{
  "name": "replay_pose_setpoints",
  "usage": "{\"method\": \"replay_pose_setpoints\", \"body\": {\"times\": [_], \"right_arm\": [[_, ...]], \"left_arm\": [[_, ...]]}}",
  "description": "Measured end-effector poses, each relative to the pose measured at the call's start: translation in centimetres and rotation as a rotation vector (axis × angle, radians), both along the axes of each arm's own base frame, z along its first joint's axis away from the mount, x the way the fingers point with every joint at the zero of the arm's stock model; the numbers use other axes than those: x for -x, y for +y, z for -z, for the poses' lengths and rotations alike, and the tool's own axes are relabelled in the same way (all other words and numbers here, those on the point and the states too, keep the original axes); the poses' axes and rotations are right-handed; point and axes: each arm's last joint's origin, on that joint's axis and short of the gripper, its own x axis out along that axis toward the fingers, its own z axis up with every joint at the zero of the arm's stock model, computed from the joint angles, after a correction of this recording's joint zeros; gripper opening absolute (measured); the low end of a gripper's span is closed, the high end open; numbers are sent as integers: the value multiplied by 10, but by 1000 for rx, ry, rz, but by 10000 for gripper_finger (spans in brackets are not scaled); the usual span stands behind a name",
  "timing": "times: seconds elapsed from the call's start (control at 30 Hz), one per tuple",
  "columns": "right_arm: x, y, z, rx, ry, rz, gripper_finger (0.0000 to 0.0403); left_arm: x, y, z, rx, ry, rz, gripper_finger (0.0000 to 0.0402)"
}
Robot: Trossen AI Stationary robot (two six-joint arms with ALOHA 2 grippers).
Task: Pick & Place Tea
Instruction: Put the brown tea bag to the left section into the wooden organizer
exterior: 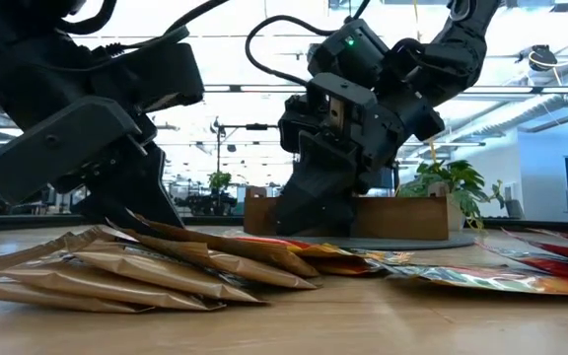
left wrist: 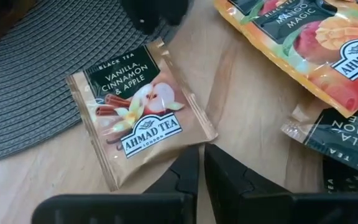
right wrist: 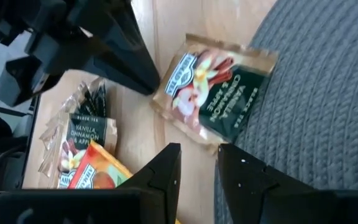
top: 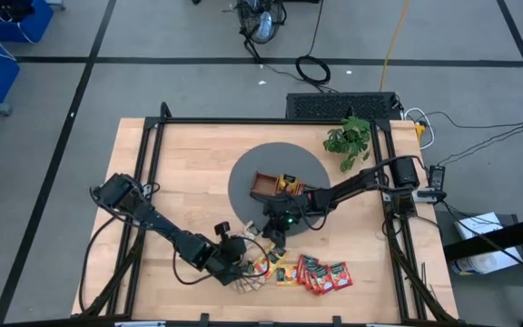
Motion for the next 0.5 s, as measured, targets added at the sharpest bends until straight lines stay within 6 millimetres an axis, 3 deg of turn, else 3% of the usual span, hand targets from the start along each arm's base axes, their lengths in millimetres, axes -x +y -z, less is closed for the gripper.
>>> {"method": "replay_pose_setpoints", "body": {"times": [0.13, 0.33, 0.5], "right_arm": [[-2, -5, -2, 16, -20, 15, 98], [-1, -6, -1, 41, -15, 19, 98], [-1, -6, 0, 46, -12, 24, 98]], "left_arm": [[4, -3, -2, -14, 4, 22, 35], [11, -13, -21, -73, -97, 29, 35], [6, -6, -17, -87, -90, -3, 35]]}}
